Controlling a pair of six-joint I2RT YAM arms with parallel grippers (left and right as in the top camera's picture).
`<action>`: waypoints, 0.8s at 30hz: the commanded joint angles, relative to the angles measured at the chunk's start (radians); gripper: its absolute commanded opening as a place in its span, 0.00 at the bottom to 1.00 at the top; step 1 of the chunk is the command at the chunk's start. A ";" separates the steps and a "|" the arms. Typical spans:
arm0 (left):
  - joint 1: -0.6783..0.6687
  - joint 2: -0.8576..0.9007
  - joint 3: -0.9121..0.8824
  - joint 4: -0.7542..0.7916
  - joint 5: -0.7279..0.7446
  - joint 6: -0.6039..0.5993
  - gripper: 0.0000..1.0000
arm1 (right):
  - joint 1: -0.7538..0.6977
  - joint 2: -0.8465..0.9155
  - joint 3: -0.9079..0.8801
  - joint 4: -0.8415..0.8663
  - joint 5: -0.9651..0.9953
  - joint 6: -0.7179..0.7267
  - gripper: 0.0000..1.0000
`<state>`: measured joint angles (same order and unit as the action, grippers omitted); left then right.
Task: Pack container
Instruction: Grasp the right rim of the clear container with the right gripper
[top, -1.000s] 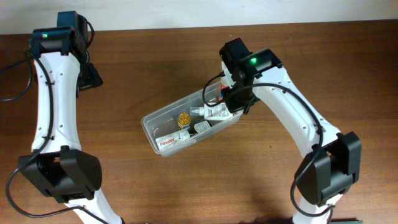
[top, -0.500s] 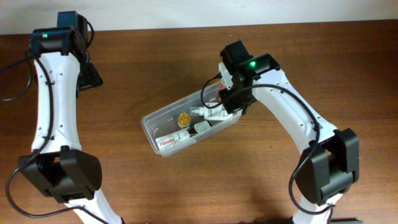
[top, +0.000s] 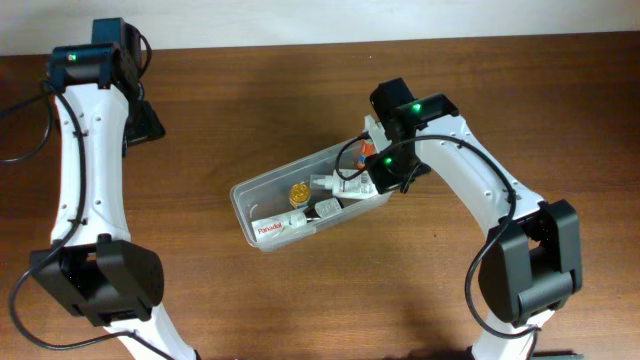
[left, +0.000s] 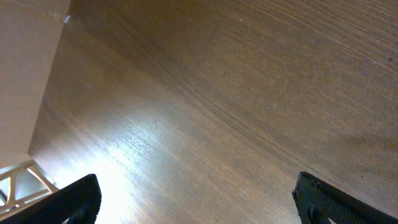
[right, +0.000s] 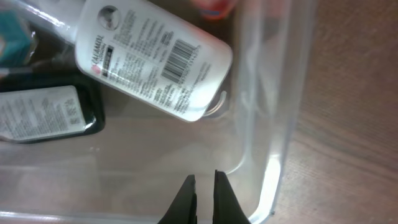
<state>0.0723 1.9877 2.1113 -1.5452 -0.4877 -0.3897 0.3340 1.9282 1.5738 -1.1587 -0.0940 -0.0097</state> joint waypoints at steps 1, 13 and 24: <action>0.000 -0.007 0.003 -0.001 -0.014 -0.006 0.99 | -0.006 0.004 -0.013 -0.036 -0.063 -0.009 0.04; 0.000 -0.007 0.003 -0.001 -0.014 -0.006 1.00 | -0.006 0.004 -0.013 -0.212 -0.116 0.044 0.04; 0.000 -0.007 0.003 -0.001 -0.014 -0.006 0.99 | 0.008 0.004 -0.014 -0.272 -0.136 0.051 0.04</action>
<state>0.0723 1.9877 2.1113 -1.5452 -0.4877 -0.3897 0.3344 1.9213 1.5806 -1.4033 -0.1997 0.0269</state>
